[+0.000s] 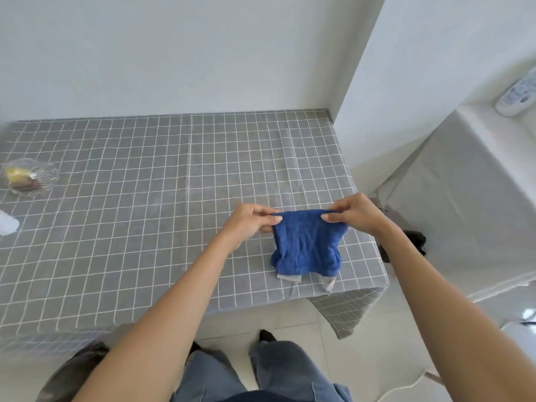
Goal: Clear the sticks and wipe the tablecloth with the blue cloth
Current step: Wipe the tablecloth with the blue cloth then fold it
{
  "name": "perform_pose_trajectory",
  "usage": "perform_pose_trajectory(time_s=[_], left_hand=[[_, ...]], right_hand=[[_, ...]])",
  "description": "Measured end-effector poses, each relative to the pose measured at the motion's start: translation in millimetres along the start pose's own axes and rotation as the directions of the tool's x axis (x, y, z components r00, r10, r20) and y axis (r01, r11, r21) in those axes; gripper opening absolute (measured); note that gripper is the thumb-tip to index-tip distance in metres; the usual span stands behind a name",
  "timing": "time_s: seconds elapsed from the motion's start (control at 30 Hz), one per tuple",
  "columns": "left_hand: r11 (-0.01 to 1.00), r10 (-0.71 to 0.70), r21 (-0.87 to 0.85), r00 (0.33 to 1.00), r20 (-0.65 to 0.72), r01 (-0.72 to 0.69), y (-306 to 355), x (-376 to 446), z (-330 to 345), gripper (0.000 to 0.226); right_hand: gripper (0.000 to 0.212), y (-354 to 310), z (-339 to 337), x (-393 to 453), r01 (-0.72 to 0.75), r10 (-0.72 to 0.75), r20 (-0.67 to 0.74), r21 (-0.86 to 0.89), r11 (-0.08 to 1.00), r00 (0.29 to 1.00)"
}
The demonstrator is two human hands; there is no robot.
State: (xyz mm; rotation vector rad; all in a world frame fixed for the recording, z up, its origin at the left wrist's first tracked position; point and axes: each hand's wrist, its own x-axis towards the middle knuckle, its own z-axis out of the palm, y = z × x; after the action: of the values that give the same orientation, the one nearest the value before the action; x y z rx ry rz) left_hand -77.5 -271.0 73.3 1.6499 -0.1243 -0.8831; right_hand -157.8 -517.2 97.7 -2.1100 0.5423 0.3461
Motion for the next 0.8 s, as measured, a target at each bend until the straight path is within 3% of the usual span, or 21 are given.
perform_pose_trajectory(time_s=[0.17, 0.33, 0.47, 0.57, 0.63, 0.8], left_hand=[[0.998, -0.048, 0.032, 0.973, -0.226, 0.057, -29.3, 40.2, 26.0, 0.014], [0.925, 0.152, 0.38, 0.922, -0.356, -0.006, -33.8, 73.0, 27.8, 0.017], [0.712, 0.315, 0.696, 0.928, -0.2, -0.091, -52.9, 75.3, 40.2, 0.046], [0.472, 0.455, 0.865, 0.888, -0.072, -0.172, -75.7, 65.8, 59.5, 0.05], [0.377, 0.447, 0.913, 0.894, -0.03, -0.158, -87.1, 63.6, 69.3, 0.053], [0.3, 0.286, 0.953, 0.957, -0.049, -0.04, -102.8, 66.3, 64.2, 0.063]], right_hand=[[0.011, 33.9, 18.1, 46.6, -0.049, 0.043, -0.055, -0.108, 0.993, 0.998], [0.017, 43.9, 35.9, 76.2, -0.026, -0.028, -0.191, -0.274, 0.961, 0.981], [0.036, 62.4, 61.2, 78.0, 0.073, -0.23, -0.247, -0.515, 0.854, 0.941], [0.039, 71.5, 85.2, 65.1, 0.087, -0.289, -0.286, -0.556, 0.826, 0.914], [0.041, 73.5, 100.3, 55.5, 0.079, -0.293, -0.315, -0.549, 0.832, 0.903], [0.059, 86.5, 110.8, 49.3, 0.032, -0.184, -0.207, -0.578, 0.816, 0.961]])
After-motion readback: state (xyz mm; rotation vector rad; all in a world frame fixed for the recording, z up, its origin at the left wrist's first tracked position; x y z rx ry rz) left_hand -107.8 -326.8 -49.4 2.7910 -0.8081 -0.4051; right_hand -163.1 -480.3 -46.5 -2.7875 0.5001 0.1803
